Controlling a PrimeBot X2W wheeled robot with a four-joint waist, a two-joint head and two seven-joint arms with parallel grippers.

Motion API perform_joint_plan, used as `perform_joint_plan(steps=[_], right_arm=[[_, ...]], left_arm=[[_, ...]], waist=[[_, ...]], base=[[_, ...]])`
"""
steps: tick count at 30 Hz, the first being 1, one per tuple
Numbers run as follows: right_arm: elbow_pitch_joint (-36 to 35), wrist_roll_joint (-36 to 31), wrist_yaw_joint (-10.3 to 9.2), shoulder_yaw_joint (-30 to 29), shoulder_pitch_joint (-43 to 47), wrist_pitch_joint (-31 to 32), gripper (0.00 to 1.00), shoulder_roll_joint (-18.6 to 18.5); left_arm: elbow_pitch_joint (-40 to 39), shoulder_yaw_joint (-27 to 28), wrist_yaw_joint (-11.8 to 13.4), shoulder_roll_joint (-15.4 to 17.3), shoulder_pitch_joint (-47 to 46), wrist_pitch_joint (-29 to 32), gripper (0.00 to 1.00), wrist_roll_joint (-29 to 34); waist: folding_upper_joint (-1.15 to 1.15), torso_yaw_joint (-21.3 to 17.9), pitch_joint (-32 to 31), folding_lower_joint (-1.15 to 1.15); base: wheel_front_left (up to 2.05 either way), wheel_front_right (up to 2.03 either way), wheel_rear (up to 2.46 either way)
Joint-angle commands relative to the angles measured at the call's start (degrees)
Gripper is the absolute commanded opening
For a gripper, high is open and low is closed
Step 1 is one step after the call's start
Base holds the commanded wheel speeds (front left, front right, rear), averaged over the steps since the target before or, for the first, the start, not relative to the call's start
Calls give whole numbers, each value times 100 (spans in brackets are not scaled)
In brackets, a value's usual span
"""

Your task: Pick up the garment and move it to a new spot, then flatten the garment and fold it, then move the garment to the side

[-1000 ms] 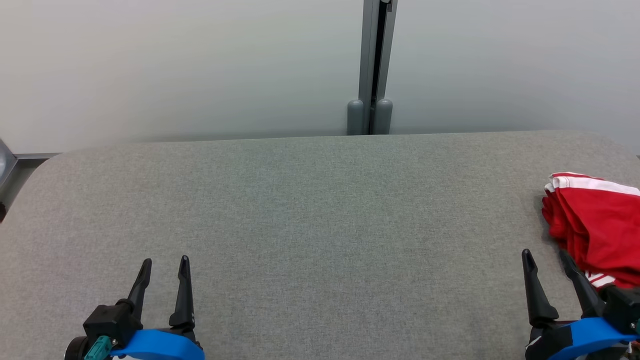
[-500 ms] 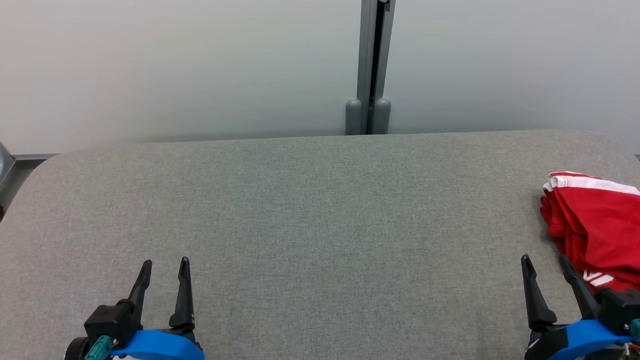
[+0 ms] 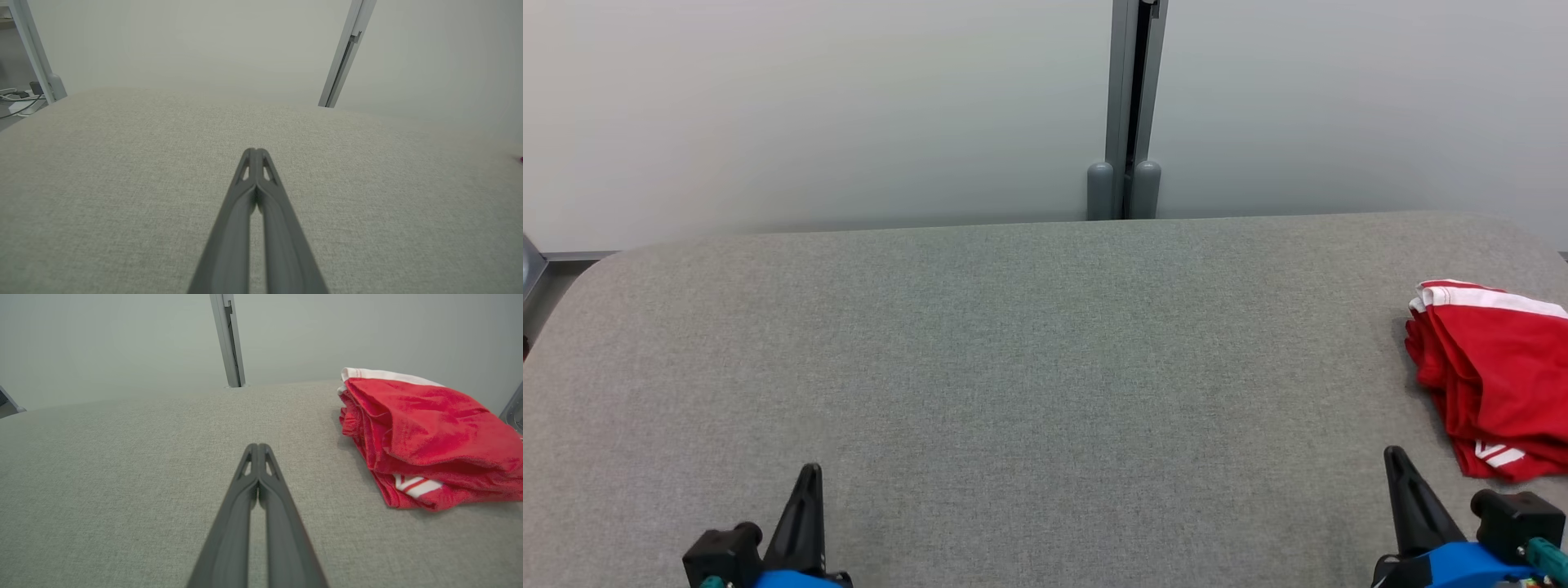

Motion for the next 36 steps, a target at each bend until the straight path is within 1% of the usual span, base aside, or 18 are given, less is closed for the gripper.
perform_joint_plan(steps=[1, 4, 22, 34, 36], right_arm=[[62, 2, 0, 4, 16, 2, 0, 12], [176, 110, 0, -2, 24, 38, 0, 43], [143, 2007, 0, -25, -181, 336, 0, 89], [127, 3073, 0, -37, -296, 499, 0, 116], [125, 3153, 0, -38, -306, 513, 0, 118]], left_arm=[[47, -3, 0, -13, 42, 2, 0, -4], [142, 11, 0, -50, 100, 34, 0, -107], [-132, 271, -8, -116, -75, 523, 0, -1877], [-285, 411, -13, -155, -172, 797, 0, -2872], [-297, 423, -13, -158, -179, 817, 0, -2948]], waist=[[-1, 0, 0, 0], [-1, 0, 1, 0], [-1, -1, 11, 0], [-1, -1, 18, 0], [-1, -1, 18, 0]], base=[[0, 0, 0], [0, 0, 0], [0, 0, 0], [0, 0, 0], [0, 0, 0]])
